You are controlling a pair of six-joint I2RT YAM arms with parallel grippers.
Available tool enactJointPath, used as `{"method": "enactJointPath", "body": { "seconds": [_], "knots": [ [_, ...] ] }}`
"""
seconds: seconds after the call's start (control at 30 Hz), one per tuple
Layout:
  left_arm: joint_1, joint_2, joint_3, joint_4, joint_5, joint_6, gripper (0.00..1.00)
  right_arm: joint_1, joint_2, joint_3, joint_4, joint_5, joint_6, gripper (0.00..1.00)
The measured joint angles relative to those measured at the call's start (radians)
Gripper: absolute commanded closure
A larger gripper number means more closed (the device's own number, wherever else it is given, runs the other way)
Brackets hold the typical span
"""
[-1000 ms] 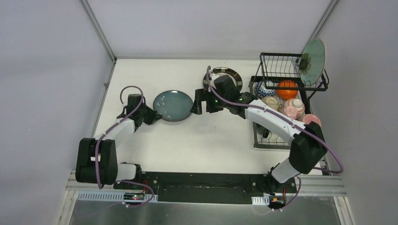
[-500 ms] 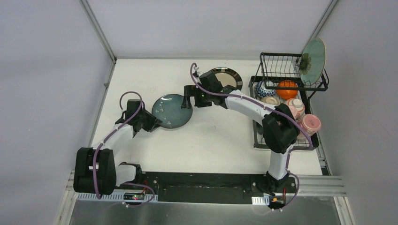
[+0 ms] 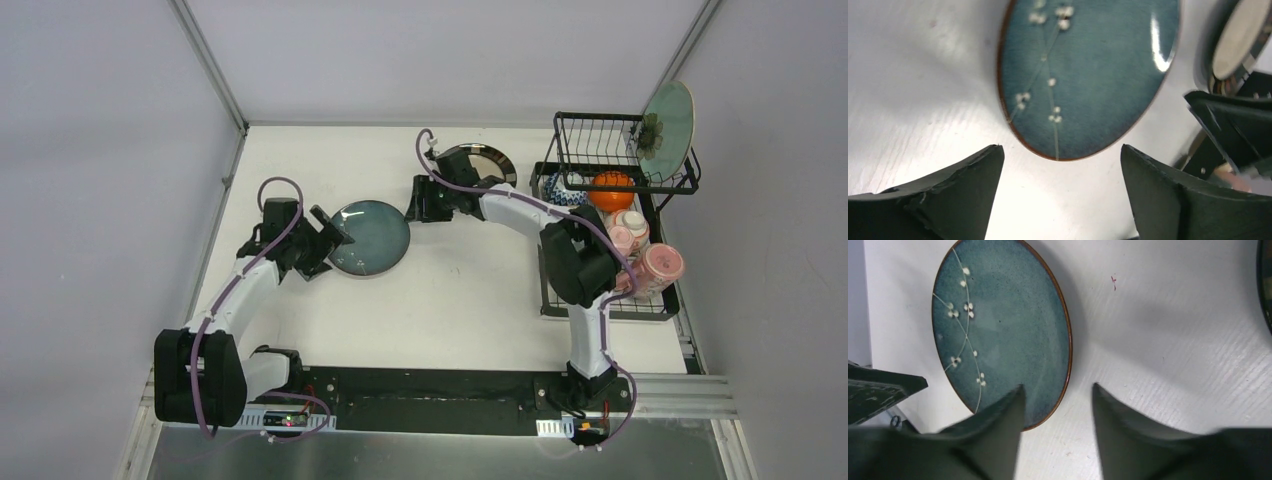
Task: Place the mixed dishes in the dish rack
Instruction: Move the plate to the center of the board, then pick up the plate at the center of the board.
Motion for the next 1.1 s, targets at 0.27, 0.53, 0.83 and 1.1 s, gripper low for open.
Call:
{"method": "enactJointPath", "body": {
  "seconds": [0.27,0.53,0.83,1.1],
  "knots": [
    [0.000,-0.002,0.146,-0.069,0.068,0.195,0.02,-0.031,0.068,0.026,0.045,-0.137,0.037,0.78],
    [0.007,0.008,0.162,-0.143,0.070,0.285,0.03,-0.031,0.116,0.039,0.066,-0.186,0.050,0.63],
    [0.020,0.084,0.148,-0.133,0.085,0.270,0.10,-0.034,0.151,0.047,0.075,-0.189,0.051,0.64],
    [0.032,0.162,0.069,-0.032,0.133,0.185,0.19,-0.036,0.179,0.055,0.106,-0.230,0.060,0.64]
  ]
}}
